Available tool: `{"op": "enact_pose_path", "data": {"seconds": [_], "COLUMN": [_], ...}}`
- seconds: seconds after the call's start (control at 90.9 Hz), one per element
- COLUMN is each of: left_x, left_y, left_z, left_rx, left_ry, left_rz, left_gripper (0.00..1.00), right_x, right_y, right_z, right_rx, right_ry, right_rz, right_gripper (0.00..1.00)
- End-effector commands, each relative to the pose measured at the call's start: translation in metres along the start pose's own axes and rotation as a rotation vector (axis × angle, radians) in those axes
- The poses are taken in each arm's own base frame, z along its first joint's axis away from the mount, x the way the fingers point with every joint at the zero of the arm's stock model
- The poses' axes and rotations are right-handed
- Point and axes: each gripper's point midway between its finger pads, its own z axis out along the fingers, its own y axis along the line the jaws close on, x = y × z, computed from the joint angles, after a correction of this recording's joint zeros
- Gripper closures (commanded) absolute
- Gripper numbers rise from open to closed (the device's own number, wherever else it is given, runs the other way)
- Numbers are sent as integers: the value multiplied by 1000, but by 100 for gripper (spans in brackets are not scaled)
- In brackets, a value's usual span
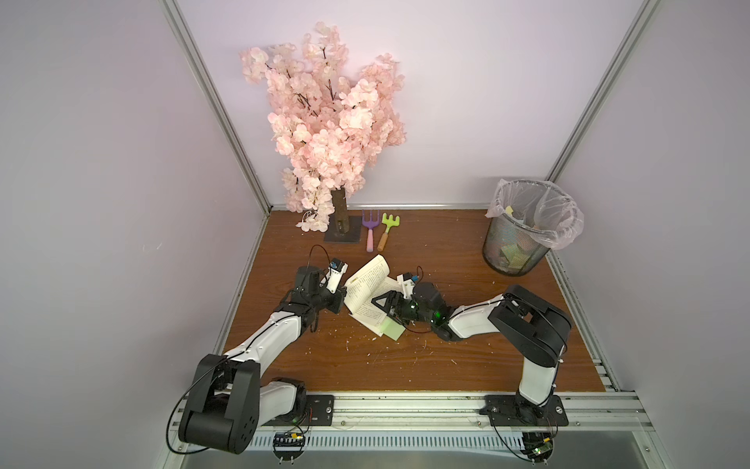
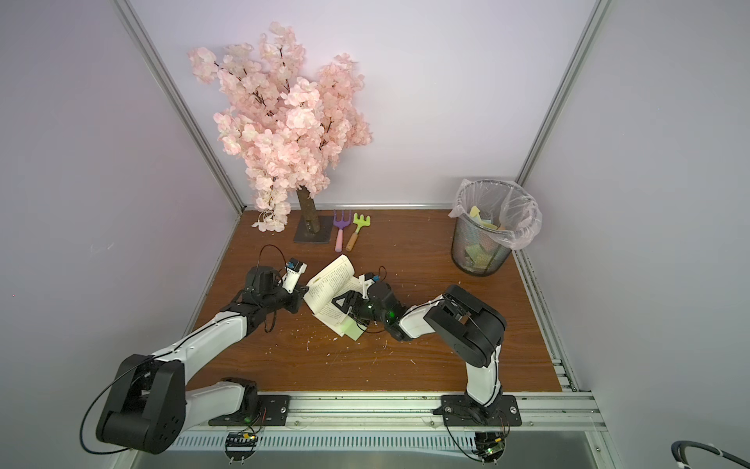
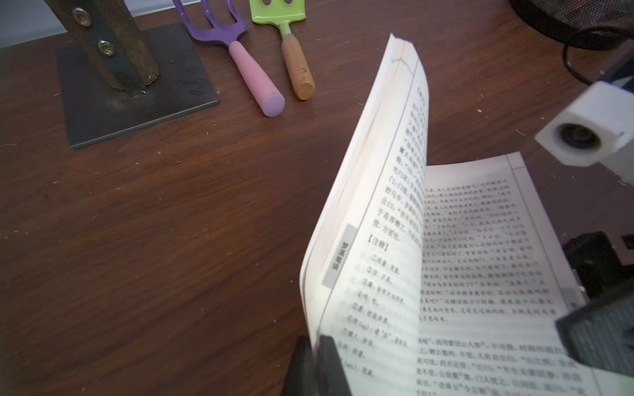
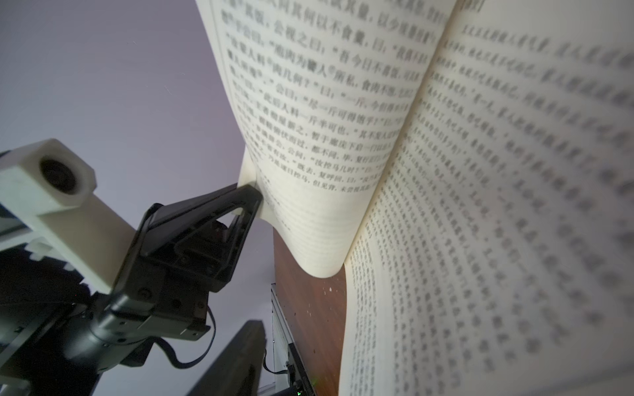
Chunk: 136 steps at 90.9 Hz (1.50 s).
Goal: Peel off the used sticky note
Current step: Turn the page of the book at the center of the board.
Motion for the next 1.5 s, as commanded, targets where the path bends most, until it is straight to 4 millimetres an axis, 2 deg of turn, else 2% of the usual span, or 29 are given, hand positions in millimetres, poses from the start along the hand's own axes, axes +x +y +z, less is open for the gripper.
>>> {"op": "enact_pose_path", "data": {"seconds": [0.0,0.242,0.616,0.792,0.969,1.134,1.266,1.398,1.486], "left_x": [6,11,17,17,22,22,17,7,1], "left_y": [-21,-43,-65,-76,-88,-96,-103,-102,-99], "left_z": [0,4,-3,-8,-11,-13,-19,-24,-25], "left_rx": [97,195,297,347,383,408,441,435,412], "left_ry": [41,94,131,148,176,193,192,177,164], "left_rz": [39,103,146,169,207,225,235,248,256], "left_gripper": [98,98,97,85,67,51,33,29,28], "right_x": [-18,-41,-52,-55,-56,-49,-47,-46,-46], "right_y": [13,16,16,11,4,-3,-6,-8,-8], "right_z": [-2,2,5,5,7,11,13,12,9], "right_rx": [-17,-17,-22,-17,-7,-18,-30,-29,-27], "right_ry": [-38,-67,-83,-89,-90,-52,-46,-46,-53], "right_rz": [-45,-62,-47,-31,-23,-6,9,14,16], "right_gripper": [32,30,26,25,23,24,27,31,42]}}
